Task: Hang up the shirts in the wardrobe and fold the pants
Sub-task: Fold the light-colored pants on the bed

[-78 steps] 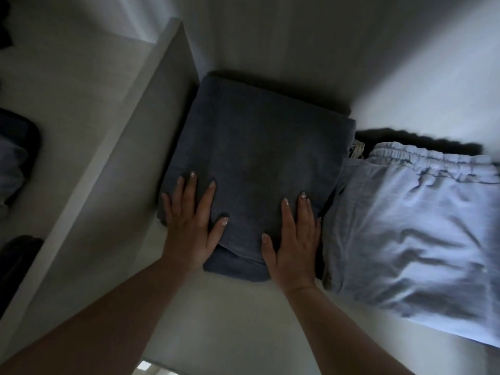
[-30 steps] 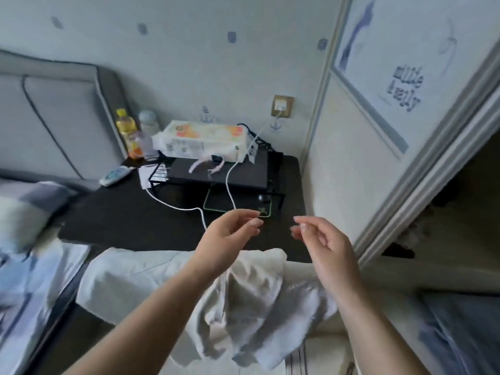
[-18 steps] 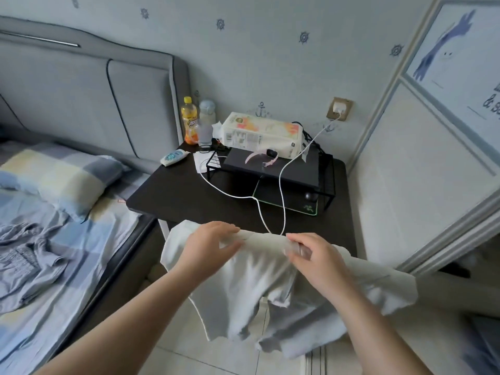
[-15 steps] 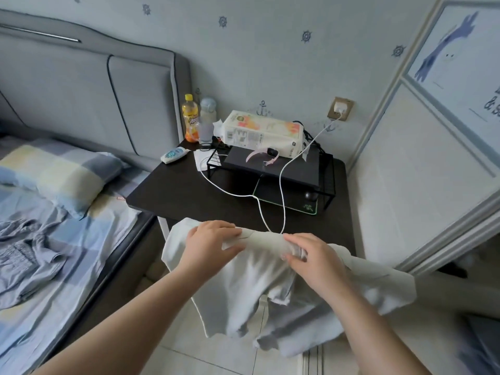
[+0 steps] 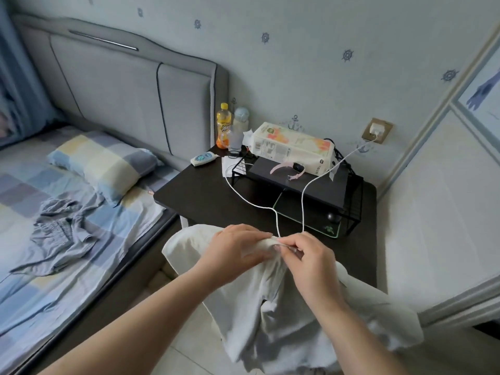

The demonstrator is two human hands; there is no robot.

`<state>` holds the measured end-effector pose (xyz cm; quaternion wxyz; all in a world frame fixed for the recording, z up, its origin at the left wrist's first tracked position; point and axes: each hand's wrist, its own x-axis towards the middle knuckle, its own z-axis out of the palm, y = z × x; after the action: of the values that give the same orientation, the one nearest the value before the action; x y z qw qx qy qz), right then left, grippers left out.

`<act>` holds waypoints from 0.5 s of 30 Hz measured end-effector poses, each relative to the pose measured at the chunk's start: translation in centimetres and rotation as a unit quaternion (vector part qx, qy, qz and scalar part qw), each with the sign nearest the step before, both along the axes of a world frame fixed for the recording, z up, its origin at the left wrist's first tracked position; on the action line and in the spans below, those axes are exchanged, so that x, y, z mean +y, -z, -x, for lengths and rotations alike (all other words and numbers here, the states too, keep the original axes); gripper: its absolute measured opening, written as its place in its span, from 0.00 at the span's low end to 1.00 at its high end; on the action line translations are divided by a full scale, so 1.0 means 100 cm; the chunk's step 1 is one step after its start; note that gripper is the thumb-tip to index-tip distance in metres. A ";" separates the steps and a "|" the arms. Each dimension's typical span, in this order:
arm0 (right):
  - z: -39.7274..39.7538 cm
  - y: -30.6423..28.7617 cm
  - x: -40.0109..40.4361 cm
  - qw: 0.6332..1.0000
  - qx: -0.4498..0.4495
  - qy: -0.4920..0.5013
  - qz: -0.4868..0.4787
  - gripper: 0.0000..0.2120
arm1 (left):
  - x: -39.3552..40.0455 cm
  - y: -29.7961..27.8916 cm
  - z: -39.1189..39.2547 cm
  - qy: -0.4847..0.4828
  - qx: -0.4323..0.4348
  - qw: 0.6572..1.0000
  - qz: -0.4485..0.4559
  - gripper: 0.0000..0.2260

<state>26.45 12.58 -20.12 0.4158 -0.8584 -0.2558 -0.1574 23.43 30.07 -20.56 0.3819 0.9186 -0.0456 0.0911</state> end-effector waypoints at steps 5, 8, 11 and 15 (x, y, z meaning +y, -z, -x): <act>-0.012 -0.053 0.049 0.985 0.038 -0.112 -0.124 0.03 | 0.025 -0.043 0.008 -0.125 -0.086 0.972 0.177 0.10; -0.017 -0.078 0.075 0.971 0.096 -0.183 -0.122 0.04 | 0.043 -0.059 0.018 -0.198 -0.106 0.939 0.259 0.08; -0.025 -0.090 0.092 0.924 0.232 -0.297 -0.059 0.05 | 0.058 -0.063 0.035 -0.263 -0.112 0.891 0.352 0.07; -0.041 -0.081 0.112 0.863 0.353 -0.362 0.020 0.07 | 0.077 -0.069 0.061 -0.319 -0.145 0.825 0.443 0.12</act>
<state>30.54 23.73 -12.01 0.4887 -0.7119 -0.3879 0.3223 17.32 37.78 -13.69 0.6863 0.5902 0.2405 0.3504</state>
